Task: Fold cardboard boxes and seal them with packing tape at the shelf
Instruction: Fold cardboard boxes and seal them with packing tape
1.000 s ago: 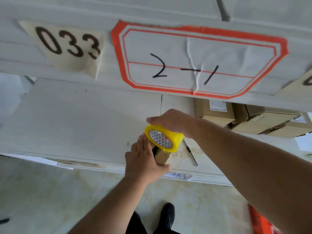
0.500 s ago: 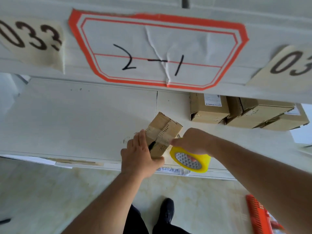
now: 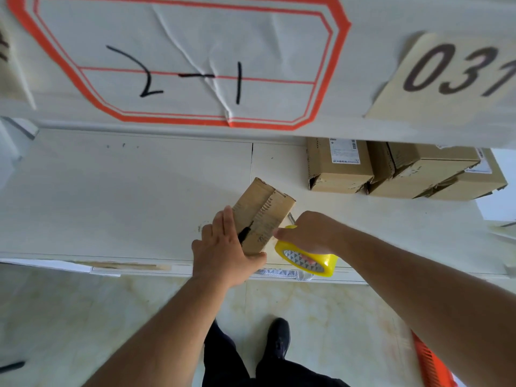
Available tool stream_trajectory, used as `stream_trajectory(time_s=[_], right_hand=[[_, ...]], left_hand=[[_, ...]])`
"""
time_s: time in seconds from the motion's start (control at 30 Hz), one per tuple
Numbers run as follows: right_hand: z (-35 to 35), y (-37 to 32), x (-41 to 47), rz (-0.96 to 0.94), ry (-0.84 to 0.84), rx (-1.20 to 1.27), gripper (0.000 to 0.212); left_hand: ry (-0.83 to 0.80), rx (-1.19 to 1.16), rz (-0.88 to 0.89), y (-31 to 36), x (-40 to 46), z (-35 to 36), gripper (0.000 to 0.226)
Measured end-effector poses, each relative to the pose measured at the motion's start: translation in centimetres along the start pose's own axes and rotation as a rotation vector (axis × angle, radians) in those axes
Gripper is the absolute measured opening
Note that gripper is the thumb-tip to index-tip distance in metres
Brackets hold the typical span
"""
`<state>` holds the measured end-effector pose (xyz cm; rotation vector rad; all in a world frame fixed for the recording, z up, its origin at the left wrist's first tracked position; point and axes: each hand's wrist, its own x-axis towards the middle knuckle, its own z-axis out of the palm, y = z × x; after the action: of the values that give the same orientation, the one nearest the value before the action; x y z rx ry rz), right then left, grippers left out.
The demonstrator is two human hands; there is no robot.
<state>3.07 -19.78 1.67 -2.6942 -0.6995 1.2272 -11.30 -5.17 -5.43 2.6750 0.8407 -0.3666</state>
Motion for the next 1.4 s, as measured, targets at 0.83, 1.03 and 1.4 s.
stream_trajectory(time_s=[0.83, 1.03, 1.4], right_hand=[[-6.9, -3.7, 2.3, -0.096, 0.066, 0.150, 0.069], [-6.5, -6.8, 3.6, -0.062, -0.002, 0.400, 0.081], [-7.4, -12.3, 4.0, -0.108, -0.037, 0.455, 0.067]], left_hand=[[-0.397, -1.043, -0.126, -2.5, 1.1, -1.7, 0.035], [-0.085, -0.834, -0.063, -3.6, 1.2, -0.5, 0.044], [-0.176, -0.683, -0.048, -2.9, 1.3, 0.7, 0.055]])
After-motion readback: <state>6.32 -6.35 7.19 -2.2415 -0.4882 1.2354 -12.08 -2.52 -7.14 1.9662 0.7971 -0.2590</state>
